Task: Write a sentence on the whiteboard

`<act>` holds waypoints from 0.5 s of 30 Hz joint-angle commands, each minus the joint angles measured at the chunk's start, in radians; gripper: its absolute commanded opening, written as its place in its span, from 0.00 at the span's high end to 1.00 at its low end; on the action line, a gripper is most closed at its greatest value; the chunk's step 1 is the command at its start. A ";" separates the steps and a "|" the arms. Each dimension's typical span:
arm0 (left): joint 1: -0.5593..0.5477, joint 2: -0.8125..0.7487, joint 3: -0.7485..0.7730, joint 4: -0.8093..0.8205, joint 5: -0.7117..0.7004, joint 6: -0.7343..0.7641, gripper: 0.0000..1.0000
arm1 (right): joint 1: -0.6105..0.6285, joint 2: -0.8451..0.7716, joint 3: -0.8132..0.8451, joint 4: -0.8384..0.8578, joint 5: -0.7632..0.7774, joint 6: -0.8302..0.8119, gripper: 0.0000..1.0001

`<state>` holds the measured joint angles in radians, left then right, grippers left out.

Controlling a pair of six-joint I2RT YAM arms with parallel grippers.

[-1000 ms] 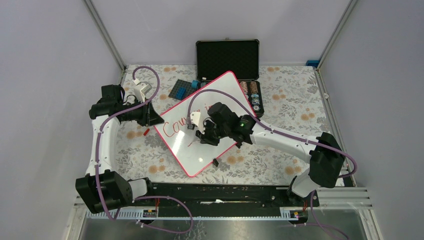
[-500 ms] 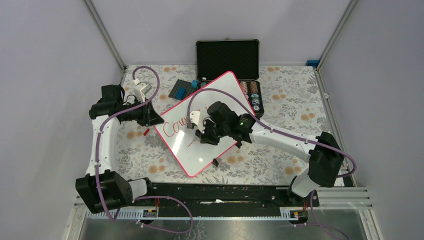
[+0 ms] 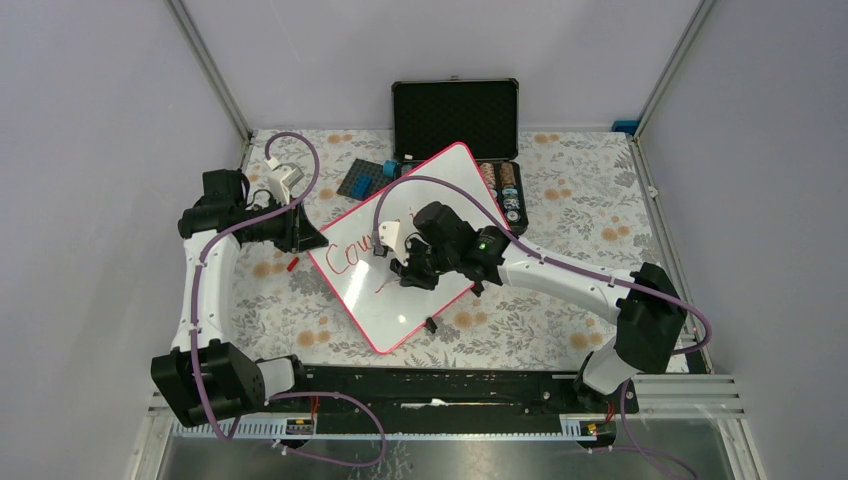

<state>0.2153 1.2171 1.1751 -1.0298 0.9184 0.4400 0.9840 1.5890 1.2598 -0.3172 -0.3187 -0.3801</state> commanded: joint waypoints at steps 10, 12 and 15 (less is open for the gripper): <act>-0.005 -0.002 -0.013 0.033 -0.022 0.023 0.98 | -0.008 0.028 0.055 0.021 0.040 -0.003 1.00; -0.005 -0.002 -0.013 0.032 -0.022 0.022 0.98 | -0.009 0.027 0.054 0.020 0.038 -0.003 1.00; -0.006 -0.001 -0.014 0.032 -0.022 0.022 0.99 | -0.008 0.024 0.058 0.014 0.032 -0.006 1.00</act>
<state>0.2153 1.2171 1.1755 -1.0290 0.9184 0.4404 0.9840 1.5978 1.2762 -0.3325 -0.3195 -0.3790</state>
